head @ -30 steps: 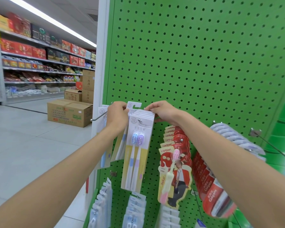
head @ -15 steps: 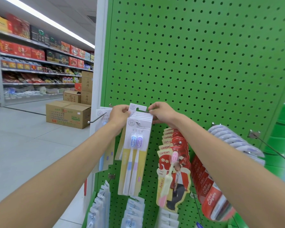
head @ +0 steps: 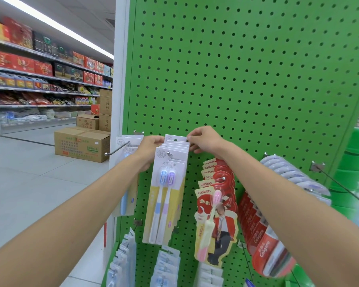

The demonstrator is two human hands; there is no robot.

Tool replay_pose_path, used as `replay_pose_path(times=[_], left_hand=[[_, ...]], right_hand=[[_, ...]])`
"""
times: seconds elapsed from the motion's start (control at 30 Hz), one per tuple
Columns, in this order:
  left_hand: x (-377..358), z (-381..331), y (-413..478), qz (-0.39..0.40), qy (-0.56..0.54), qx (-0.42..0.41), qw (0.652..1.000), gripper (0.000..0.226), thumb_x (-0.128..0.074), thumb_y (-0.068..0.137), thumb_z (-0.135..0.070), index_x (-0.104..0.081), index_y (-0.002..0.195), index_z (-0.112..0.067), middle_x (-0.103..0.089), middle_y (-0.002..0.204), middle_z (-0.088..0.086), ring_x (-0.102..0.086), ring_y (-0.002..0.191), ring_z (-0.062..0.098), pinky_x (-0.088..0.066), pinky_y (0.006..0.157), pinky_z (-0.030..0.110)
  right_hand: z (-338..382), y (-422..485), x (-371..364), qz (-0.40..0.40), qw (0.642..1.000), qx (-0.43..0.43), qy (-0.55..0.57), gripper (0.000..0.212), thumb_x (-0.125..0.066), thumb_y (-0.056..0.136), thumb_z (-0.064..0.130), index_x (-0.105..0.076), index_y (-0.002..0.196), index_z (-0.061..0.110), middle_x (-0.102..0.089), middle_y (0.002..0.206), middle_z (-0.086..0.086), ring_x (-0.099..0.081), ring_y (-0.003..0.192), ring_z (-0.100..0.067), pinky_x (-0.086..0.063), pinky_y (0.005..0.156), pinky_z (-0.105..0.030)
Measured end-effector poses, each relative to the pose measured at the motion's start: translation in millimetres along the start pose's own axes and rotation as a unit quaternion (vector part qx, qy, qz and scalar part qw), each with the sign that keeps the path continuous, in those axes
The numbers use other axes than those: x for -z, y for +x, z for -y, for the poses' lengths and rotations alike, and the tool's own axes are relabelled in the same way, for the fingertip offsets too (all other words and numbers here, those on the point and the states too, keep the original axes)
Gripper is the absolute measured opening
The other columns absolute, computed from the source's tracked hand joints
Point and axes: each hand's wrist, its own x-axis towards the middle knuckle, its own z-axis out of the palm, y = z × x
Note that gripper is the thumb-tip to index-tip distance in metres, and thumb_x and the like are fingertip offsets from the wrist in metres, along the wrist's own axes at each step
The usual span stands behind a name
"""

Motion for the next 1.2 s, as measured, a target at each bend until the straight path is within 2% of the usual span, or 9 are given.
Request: replay_pose_path(times=[0.13, 0.4, 0.53, 0.63, 0.77, 0.83, 0.9, 1.1, 1.2], left_hand=[[1, -5, -2, 0.060, -0.013, 0.017, 0.998, 0.020, -0.055, 0.093, 0.003, -0.066, 0.108, -0.005, -0.072, 0.072, 0.003, -0.067, 0.055, 0.011, -0.051, 0.048, 0.022], [1, -5, -18, 0.099, 0.008, 0.025, 0.995, 0.018, -0.054, 0.096, -0.003, -0.066, 0.086, -0.013, -0.071, 0.062, -0.003, -0.065, 0.055, 0.007, -0.049, 0.051, 0.018], [1, -7, -30, 0.083, -0.025, 0.027, 0.996, 0.018, -0.053, 0.098, -0.011, -0.068, 0.105, -0.020, -0.076, 0.086, -0.003, -0.069, 0.081, 0.013, -0.056, 0.078, 0.029], [7, -10, -39, 0.079, -0.034, 0.051, 0.995, 0.041, -0.036, 0.105, -0.035, -0.045, 0.139, -0.014, -0.063, 0.126, -0.001, -0.054, 0.125, 0.022, -0.029, 0.117, 0.044], [11, -26, -57, 0.056, -0.003, 0.045, 0.997, 0.061, -0.025, 0.104, -0.048, -0.028, 0.152, -0.011, -0.031, 0.158, 0.010, -0.029, 0.145, 0.024, -0.021, 0.120, 0.043], [9, -42, -67, 0.035, 0.101, 0.000, 0.994, 0.055, -0.029, 0.105, -0.044, -0.034, 0.150, -0.012, -0.036, 0.155, 0.006, -0.033, 0.142, 0.022, -0.027, 0.116, 0.039], [9, -59, -74, -0.012, 0.157, -0.059, 0.986, 0.043, -0.039, 0.105, -0.033, -0.045, 0.142, -0.013, -0.049, 0.146, 0.004, -0.045, 0.132, 0.018, -0.035, 0.104, 0.029], [-13, -85, -107, -0.119, 0.208, -0.167, 0.956, 0.029, -0.052, 0.093, 0.002, -0.070, 0.103, -0.018, -0.062, 0.111, -0.007, -0.054, 0.106, 0.008, -0.045, 0.099, 0.029], [-34, -88, -128, -0.134, 0.193, -0.199, 0.951, 0.030, -0.051, 0.090, 0.005, -0.071, 0.095, -0.018, -0.065, 0.098, -0.005, -0.059, 0.093, 0.009, -0.049, 0.086, 0.024]], right_hand=[[-2, 1, 6, -0.011, 0.999, -0.005, -0.043, 0.012, -0.057, 0.096, 0.009, -0.066, 0.101, 0.003, -0.070, 0.095, -0.011, -0.063, 0.077, -0.016, -0.055, 0.071, -0.025], [-2, -2, 8, 0.001, 0.993, 0.018, -0.119, 0.012, -0.058, 0.096, 0.012, -0.064, 0.085, 0.012, -0.069, 0.087, -0.007, -0.062, 0.072, -0.015, -0.057, 0.076, -0.030], [4, -10, 8, -0.024, 0.990, 0.035, -0.135, 0.011, -0.055, 0.097, 0.014, -0.066, 0.095, 0.011, -0.069, 0.088, -0.006, -0.057, 0.072, -0.018, -0.057, 0.074, -0.036], [13, -20, 9, -0.046, 0.989, 0.055, -0.130, 0.021, -0.047, 0.101, 0.016, -0.064, 0.110, 0.007, -0.064, 0.085, -0.001, -0.045, 0.053, -0.012, -0.044, 0.047, -0.021], [29, -36, 6, -0.065, 0.988, 0.081, -0.114, 0.025, -0.046, 0.102, 0.019, -0.064, 0.114, 0.007, -0.065, 0.102, -0.003, -0.043, 0.045, -0.010, -0.034, 0.037, -0.012], [37, -47, 4, -0.072, 0.987, 0.091, -0.114, 0.021, -0.049, 0.101, 0.019, -0.066, 0.111, 0.009, -0.065, 0.104, -0.003, -0.063, 0.069, -0.020, -0.043, 0.050, -0.014], [42, -59, 3, -0.081, 0.986, 0.094, -0.109, 0.017, -0.053, 0.099, 0.016, -0.067, 0.107, 0.011, -0.066, 0.104, -0.003, -0.064, 0.089, -0.020, -0.043, 0.062, -0.014], [35, -114, 13, -0.150, 0.979, 0.092, -0.104, 0.022, -0.050, 0.097, 0.007, -0.067, 0.110, 0.011, -0.066, 0.104, -0.002, -0.064, 0.089, -0.019, -0.046, 0.065, -0.016], [24, -141, 26, -0.185, 0.975, 0.075, -0.098, 0.026, -0.047, 0.098, 0.006, -0.068, 0.112, 0.012, -0.065, 0.097, 0.002, -0.067, 0.092, -0.026, -0.056, 0.071, -0.029]])
